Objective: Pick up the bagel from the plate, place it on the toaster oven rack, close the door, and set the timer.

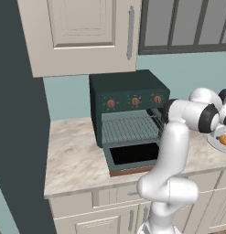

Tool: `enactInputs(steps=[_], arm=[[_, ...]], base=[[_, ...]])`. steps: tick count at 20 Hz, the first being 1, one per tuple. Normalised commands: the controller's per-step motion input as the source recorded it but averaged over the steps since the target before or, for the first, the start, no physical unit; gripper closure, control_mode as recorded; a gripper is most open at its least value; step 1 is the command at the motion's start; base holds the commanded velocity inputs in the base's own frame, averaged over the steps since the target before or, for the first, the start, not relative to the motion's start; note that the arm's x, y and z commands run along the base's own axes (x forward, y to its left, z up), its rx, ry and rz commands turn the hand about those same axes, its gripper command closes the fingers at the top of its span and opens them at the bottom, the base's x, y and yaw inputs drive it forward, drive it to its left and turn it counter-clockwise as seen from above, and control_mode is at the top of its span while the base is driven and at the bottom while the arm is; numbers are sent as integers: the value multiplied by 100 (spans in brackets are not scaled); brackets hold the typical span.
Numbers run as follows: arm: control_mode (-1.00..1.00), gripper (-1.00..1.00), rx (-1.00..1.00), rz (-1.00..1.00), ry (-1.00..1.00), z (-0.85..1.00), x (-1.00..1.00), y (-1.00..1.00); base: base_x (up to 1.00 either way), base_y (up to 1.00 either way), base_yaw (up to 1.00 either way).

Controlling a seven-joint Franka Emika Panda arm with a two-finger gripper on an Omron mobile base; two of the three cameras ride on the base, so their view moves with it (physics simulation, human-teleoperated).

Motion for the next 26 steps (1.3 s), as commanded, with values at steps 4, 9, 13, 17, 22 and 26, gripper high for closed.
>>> enactInputs(steps=[4, 9, 13, 17, 22, 26], arm=[[-100, -100, 0, 0, 0, -24, 0, -2], [-100, -100, 0, 0, 0, -23, 0, 0], [-100, -100, 0, 0, -2, -16, 0, 0], [-100, -100, 0, -1, -1, -12, 0, 0], [-100, -100, 0, -1, 0, -13, 0, 0], [-100, -100, 0, -1, 0, -12, 0, 0]], base=[[0, 0, 0], [0, 0, 0], [0, 0, 0], [0, 0, 0], [0, 0, 0], [0, 0, 0]])
